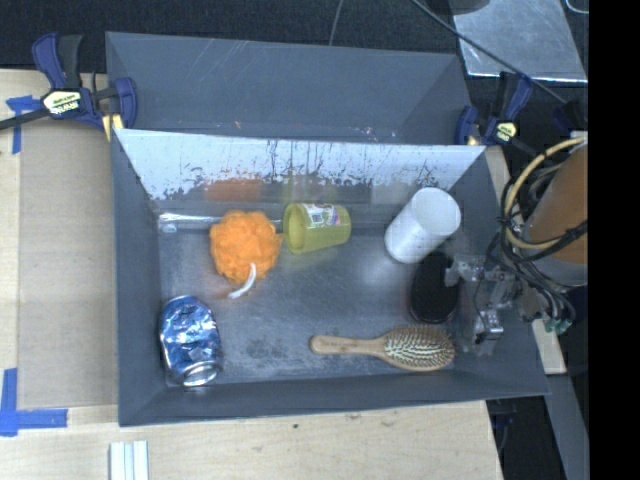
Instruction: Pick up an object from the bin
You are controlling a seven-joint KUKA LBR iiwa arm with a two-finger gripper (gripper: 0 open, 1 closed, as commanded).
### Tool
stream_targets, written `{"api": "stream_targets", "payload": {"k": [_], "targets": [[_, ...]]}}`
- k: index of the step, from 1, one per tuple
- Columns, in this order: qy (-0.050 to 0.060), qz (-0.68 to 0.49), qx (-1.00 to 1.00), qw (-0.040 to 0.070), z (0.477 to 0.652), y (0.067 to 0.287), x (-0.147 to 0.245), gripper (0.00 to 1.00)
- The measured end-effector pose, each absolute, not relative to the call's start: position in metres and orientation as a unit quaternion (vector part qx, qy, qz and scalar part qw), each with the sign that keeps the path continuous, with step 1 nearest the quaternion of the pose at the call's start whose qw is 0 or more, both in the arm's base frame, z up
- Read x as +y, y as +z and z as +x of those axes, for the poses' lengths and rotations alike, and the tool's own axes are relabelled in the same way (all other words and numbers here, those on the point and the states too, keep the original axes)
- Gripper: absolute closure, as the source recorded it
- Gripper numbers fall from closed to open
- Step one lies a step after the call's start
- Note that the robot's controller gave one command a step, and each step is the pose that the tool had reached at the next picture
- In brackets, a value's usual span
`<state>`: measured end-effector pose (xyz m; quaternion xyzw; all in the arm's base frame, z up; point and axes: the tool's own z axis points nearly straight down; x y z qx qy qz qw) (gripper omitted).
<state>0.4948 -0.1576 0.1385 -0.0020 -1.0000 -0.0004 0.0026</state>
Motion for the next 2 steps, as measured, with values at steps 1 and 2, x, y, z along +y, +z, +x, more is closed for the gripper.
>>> {"api": "stream_targets", "payload": {"k": [1, 2], "targets": [[0.000, 0.074, -0.997, -0.001, 0.5401, 0.0707, -0.1318, 0.00], [0.001, 0.074, -0.997, -0.003, 0.5408, 0.0751, -0.1331, 1.00]]}}
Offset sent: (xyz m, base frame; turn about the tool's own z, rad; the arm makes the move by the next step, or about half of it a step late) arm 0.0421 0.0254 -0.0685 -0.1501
